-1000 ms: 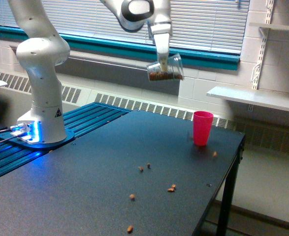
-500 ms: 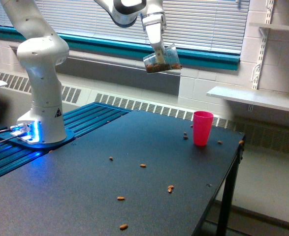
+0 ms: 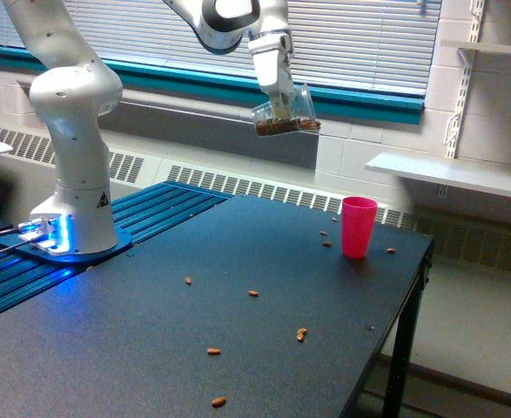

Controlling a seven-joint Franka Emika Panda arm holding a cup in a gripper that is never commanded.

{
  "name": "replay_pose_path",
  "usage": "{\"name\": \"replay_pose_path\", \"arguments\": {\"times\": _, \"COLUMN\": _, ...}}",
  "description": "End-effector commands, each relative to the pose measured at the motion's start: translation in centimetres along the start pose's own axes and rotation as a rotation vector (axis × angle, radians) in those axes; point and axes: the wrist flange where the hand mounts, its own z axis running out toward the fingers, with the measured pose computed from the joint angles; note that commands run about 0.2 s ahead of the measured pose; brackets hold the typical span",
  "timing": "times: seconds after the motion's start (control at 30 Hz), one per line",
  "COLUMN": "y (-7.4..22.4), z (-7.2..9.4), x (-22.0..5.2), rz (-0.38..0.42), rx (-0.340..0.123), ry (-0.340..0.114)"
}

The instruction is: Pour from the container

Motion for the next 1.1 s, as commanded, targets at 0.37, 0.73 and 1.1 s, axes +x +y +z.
{"name": "replay_pose_path", "arguments": {"times": 0.37, "y": -0.3, "z": 0.0, "x": 0.0, "rz": 0.179, "rx": 0.007, "ry": 0.015}}
{"name": "replay_pose_path", "arguments": {"times": 0.73, "y": -0.5, "z": 0.6, "x": -1.6, "rz": 0.213, "rx": 0.004, "ry": 0.000}}
{"name": "replay_pose_path", "arguments": {"times": 1.1, "y": -0.9, "z": 1.0, "x": -2.4, "rz": 0.190, "rx": 0.003, "ry": -0.011}}
